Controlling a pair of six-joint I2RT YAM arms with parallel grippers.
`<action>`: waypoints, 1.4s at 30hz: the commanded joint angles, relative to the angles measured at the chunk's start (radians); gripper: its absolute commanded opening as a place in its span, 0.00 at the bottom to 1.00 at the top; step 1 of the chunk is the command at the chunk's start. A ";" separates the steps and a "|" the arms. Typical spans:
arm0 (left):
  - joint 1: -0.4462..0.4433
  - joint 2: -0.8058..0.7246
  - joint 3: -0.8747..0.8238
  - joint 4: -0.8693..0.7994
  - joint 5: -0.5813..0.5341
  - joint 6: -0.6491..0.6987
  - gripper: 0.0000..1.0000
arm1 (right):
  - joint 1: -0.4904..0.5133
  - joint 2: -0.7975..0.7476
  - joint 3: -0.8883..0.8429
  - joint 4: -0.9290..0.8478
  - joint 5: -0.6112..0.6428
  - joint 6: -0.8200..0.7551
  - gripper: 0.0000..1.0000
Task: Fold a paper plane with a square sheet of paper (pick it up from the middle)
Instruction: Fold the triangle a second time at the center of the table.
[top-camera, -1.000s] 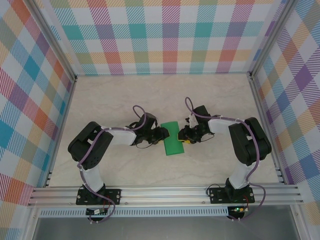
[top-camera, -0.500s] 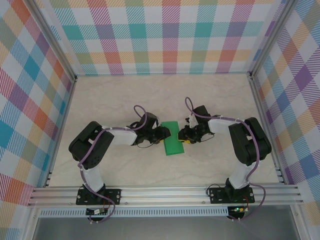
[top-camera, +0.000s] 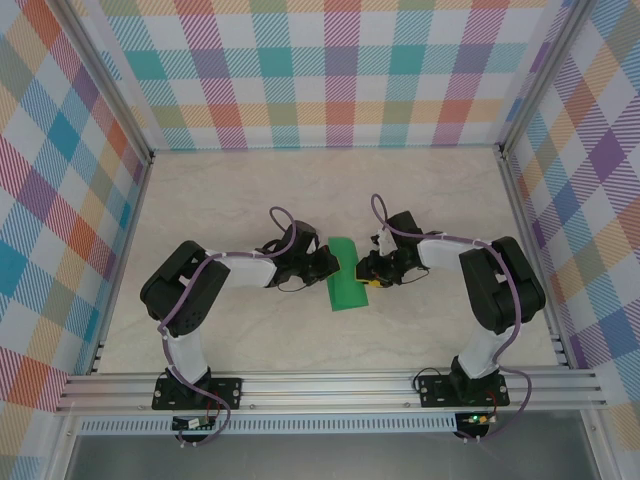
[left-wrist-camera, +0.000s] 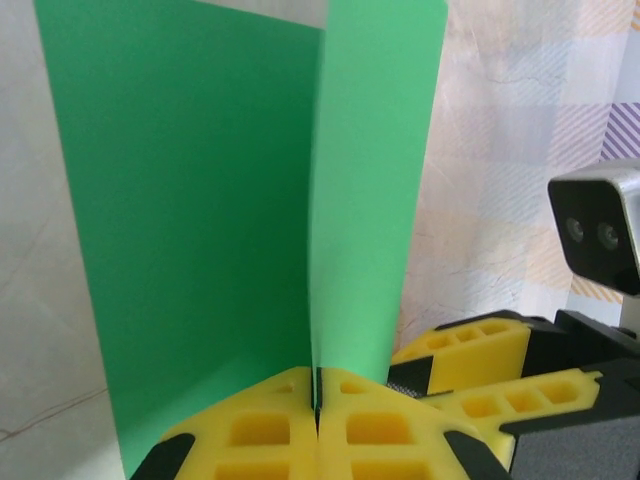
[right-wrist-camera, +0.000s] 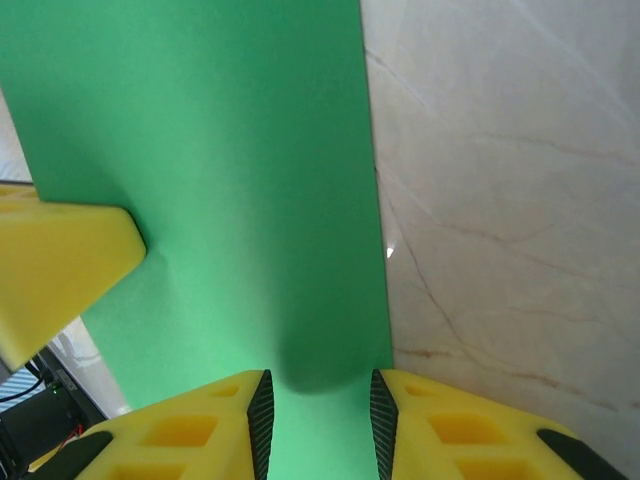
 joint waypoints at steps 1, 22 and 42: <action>-0.001 0.010 0.040 -0.067 0.009 0.043 0.04 | 0.001 -0.074 -0.031 0.004 -0.010 0.015 0.34; 0.063 -0.070 0.117 -0.333 0.176 0.283 0.00 | 0.005 -0.403 -0.163 -0.029 0.118 -0.010 0.49; 0.015 0.027 0.165 -0.298 0.161 0.237 0.25 | 0.072 -0.425 -0.197 -0.022 0.121 -0.058 0.59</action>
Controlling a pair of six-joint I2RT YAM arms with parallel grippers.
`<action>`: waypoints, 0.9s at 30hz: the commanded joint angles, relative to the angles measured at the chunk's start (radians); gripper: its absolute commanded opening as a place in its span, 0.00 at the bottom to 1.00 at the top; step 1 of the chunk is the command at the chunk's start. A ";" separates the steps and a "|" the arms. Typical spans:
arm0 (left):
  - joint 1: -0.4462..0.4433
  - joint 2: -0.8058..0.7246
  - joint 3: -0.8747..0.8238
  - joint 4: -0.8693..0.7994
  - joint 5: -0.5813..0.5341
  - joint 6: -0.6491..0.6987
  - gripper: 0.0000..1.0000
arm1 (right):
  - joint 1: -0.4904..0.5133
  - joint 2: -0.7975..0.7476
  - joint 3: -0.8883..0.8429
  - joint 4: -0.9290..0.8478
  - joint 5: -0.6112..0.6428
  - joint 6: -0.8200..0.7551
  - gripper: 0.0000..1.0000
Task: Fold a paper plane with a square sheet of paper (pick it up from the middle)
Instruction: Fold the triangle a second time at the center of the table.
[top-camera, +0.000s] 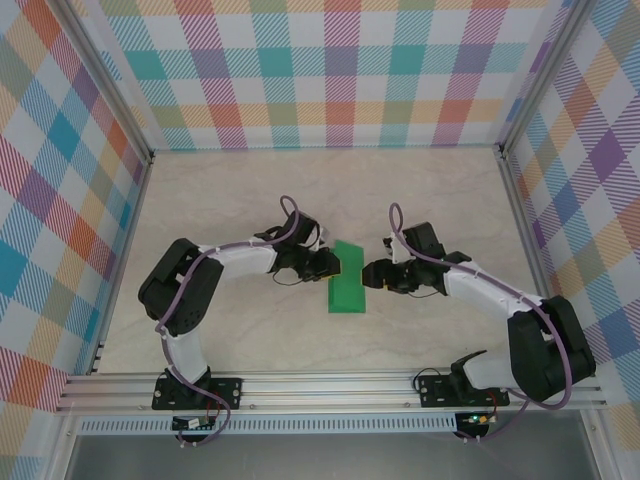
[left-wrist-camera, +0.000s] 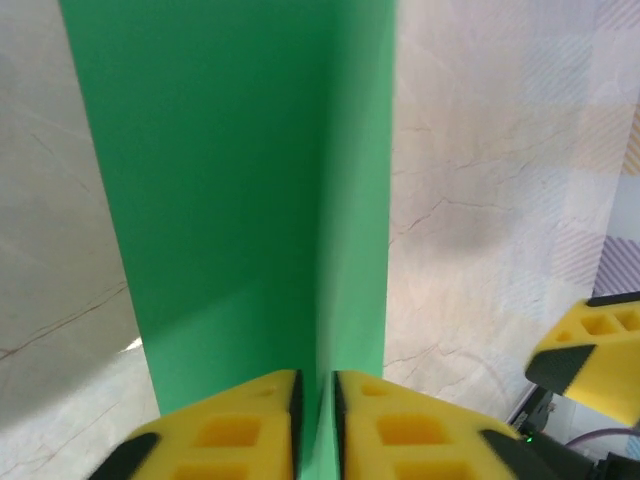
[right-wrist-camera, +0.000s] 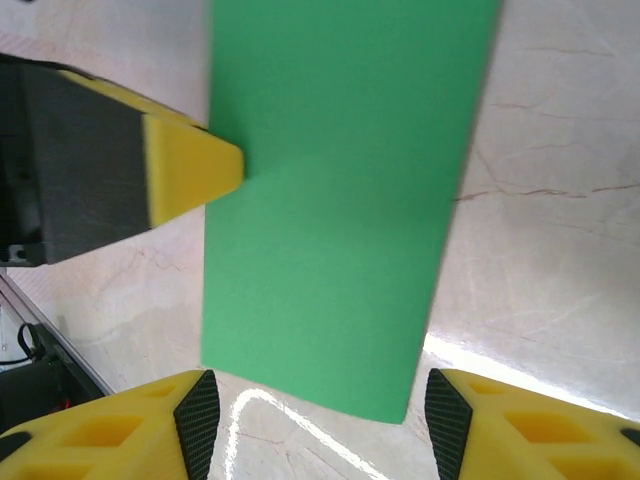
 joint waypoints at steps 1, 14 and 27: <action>-0.016 0.031 0.025 0.046 0.020 -0.033 0.25 | 0.046 -0.017 -0.009 -0.024 0.052 -0.045 0.59; -0.027 0.052 0.034 0.081 0.016 -0.067 0.27 | 0.348 -0.035 -0.010 -0.017 0.402 -0.099 0.66; -0.027 0.010 0.025 0.087 0.006 -0.092 0.18 | 0.662 0.019 -0.034 0.129 0.794 -0.127 0.73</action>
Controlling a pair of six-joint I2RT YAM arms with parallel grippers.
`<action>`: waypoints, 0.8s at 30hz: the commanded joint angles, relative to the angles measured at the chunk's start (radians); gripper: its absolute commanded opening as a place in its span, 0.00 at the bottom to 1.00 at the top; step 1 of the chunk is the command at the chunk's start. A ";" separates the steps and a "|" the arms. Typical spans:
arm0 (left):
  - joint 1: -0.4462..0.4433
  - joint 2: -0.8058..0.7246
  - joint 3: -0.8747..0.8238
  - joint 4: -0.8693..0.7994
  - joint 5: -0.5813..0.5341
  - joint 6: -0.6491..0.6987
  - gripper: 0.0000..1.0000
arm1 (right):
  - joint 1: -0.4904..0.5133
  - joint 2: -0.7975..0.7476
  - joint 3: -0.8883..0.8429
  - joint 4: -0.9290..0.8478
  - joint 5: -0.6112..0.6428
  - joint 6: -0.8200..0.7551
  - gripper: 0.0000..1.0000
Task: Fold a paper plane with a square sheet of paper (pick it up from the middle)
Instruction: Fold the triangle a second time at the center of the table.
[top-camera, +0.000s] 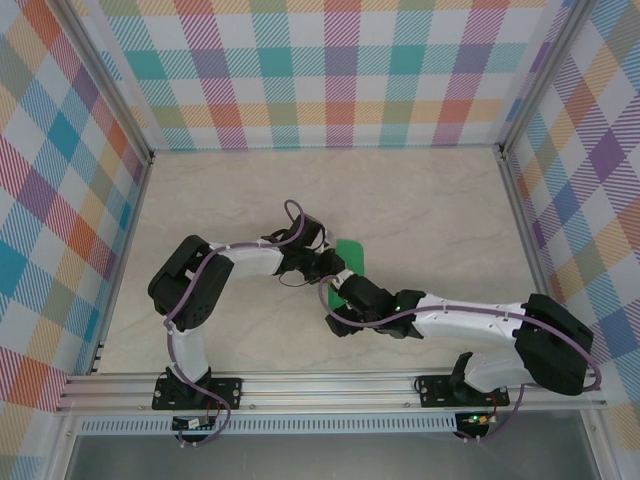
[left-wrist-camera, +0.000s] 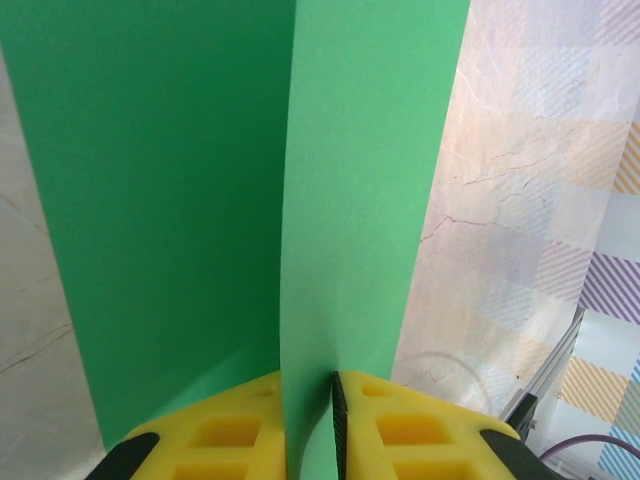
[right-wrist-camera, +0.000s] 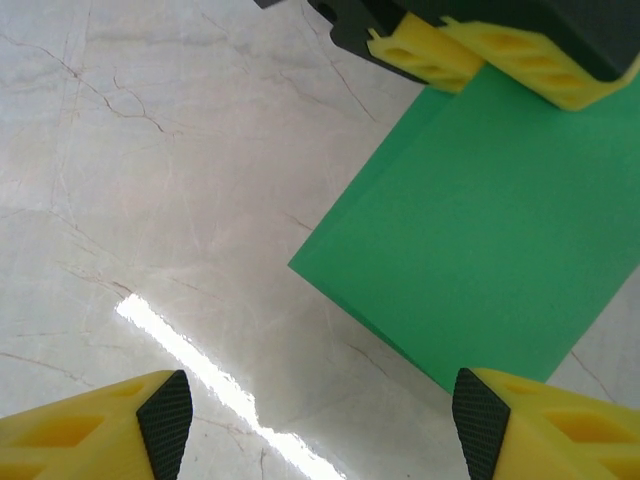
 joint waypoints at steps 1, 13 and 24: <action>-0.007 -0.043 0.015 0.016 0.002 -0.013 0.18 | 0.025 0.032 0.000 0.050 0.111 -0.023 0.73; -0.007 -0.053 0.007 0.040 0.019 -0.034 0.18 | 0.089 0.134 0.057 0.045 0.241 -0.012 0.71; -0.007 -0.055 0.007 0.027 0.013 -0.034 0.18 | 0.093 0.156 0.086 0.035 0.314 0.009 0.54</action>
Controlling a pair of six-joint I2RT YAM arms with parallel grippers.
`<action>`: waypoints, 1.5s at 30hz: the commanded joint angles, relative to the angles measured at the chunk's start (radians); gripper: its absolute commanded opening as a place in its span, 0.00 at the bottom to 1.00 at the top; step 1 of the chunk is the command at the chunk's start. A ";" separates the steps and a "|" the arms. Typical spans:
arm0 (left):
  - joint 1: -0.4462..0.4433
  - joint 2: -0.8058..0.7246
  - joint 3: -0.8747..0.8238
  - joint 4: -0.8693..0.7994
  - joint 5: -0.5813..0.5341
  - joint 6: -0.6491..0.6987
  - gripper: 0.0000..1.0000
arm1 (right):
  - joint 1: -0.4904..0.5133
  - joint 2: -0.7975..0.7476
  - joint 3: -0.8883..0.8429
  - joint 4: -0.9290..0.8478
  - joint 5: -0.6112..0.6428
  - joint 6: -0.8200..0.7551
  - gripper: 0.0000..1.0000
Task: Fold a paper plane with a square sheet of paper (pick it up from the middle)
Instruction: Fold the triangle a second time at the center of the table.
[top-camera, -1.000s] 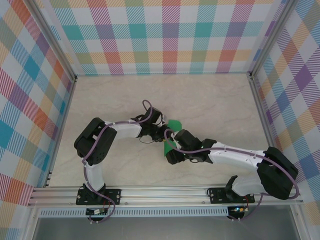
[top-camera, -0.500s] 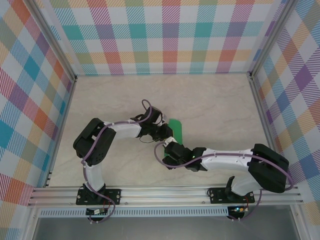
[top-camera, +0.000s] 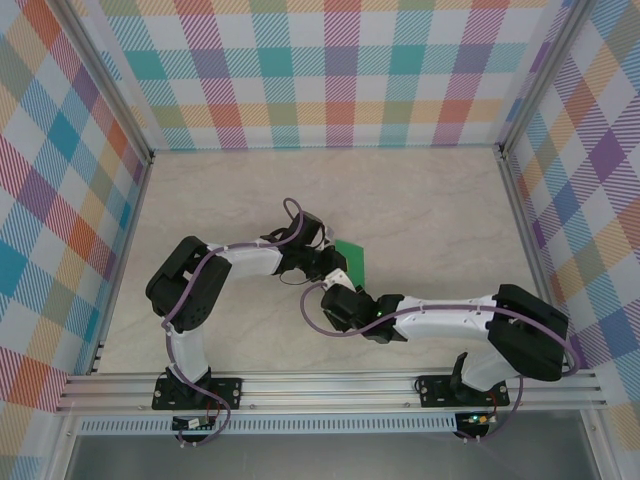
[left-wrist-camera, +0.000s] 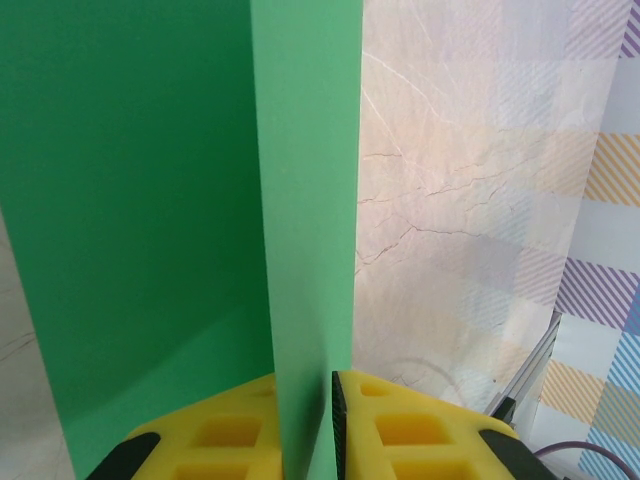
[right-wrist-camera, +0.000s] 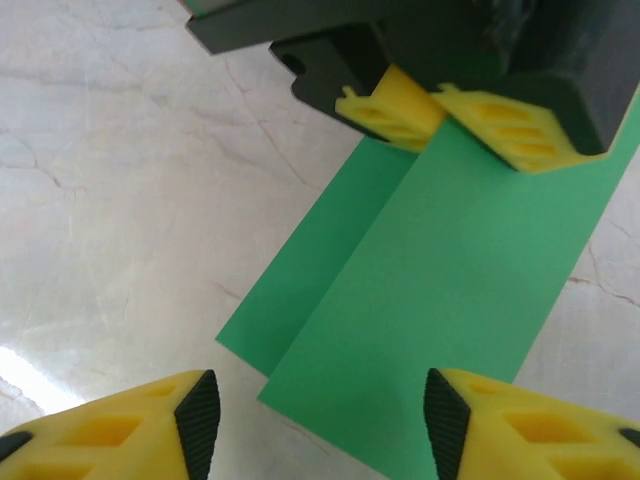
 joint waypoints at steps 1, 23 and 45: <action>-0.007 -0.040 0.006 0.000 0.009 -0.007 0.18 | 0.007 0.025 0.032 -0.005 0.045 0.015 0.50; -0.007 -0.064 0.020 -0.071 -0.050 0.014 0.22 | -0.005 -0.069 0.011 -0.057 0.058 0.035 0.11; -0.015 -0.302 -0.129 -0.142 -0.337 -0.020 0.47 | -0.467 -0.111 -0.062 0.039 -0.686 -0.009 0.09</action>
